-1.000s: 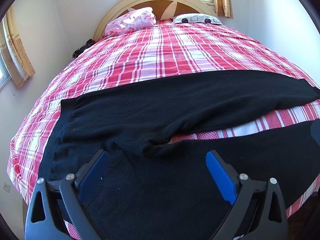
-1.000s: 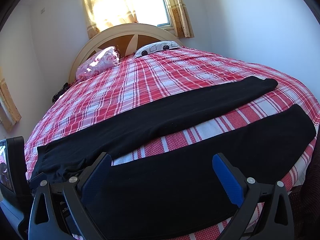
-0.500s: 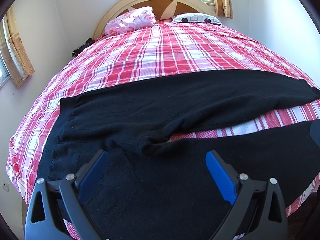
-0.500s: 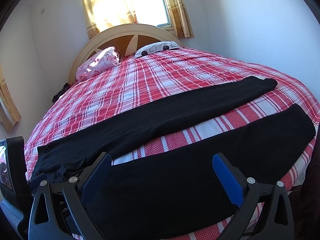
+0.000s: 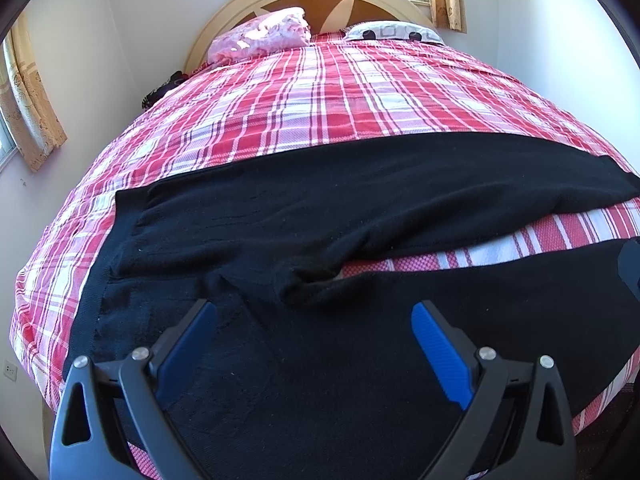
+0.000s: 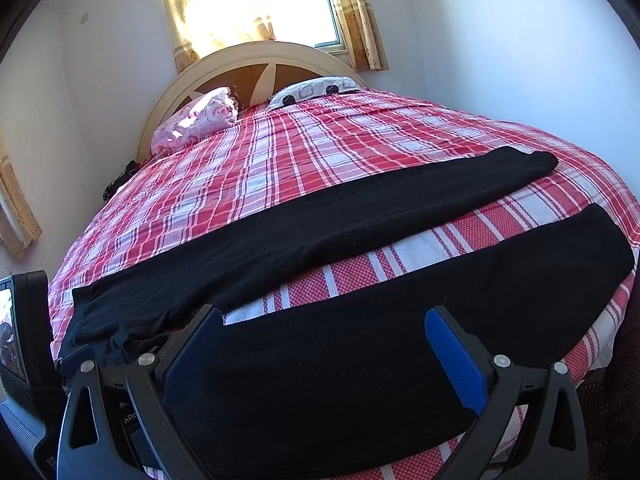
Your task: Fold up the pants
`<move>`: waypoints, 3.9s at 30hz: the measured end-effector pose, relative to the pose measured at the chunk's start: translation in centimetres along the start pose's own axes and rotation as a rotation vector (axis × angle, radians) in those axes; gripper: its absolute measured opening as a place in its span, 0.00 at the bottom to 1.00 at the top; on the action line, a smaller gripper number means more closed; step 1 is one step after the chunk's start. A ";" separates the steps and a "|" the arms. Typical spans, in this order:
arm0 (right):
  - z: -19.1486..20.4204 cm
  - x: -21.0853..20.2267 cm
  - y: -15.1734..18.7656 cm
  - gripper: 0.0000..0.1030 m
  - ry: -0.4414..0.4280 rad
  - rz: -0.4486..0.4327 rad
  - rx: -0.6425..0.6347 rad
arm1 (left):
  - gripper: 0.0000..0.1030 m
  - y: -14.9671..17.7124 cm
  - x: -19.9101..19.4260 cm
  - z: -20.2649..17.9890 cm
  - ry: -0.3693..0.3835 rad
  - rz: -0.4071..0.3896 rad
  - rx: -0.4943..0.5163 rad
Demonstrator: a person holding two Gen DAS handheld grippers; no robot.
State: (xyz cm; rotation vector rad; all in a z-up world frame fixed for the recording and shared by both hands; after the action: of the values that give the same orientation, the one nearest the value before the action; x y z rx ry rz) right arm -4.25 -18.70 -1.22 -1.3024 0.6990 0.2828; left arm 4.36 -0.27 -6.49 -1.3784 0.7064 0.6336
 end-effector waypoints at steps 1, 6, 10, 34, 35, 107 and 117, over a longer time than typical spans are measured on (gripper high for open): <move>0.0 0.1 0.0 0.99 -0.001 0.001 0.000 | 0.97 0.0 0.1 0.0 0.001 0.001 0.001; 0.3 0.3 -0.1 0.99 -0.021 -0.004 -0.017 | 0.97 -0.1 0.3 0.8 0.014 0.008 0.021; 1.0 1.1 -1.2 0.99 -0.056 -0.004 -0.074 | 0.97 -1.3 1.2 3.8 -0.019 0.013 -0.001; 22.3 23.3 -6.3 0.75 -0.416 0.292 -0.841 | 0.99 -4.6 10.2 15.1 -0.118 0.131 -0.254; 22.5 24.0 -5.9 0.71 -0.418 0.321 -0.841 | 1.00 -4.6 10.3 15.1 -0.117 0.129 -0.257; 17.9 1.1 10.6 0.04 -0.676 0.193 -0.685 | 0.84 2.8 -1.2 18.2 0.531 0.035 -0.681; 17.8 -0.3 10.8 0.04 -0.679 0.159 -0.726 | 0.34 2.4 2.2 23.5 0.566 -0.008 -1.014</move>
State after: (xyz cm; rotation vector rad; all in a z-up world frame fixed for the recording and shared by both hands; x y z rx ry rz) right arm -4.98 1.08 -7.75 -1.6878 0.0981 1.1253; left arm 5.75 23.36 -8.39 -2.5614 0.8577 0.6173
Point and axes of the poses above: each gripper's, at about its wrist camera, not at the fingertips, and x roughly the way its jaws point, z to its left, y to its underside, the point moved 7 cm from there along x, roughly the way its jaws point, and after that the axes turned 6 degrees about -x, right-handed, at the moved point
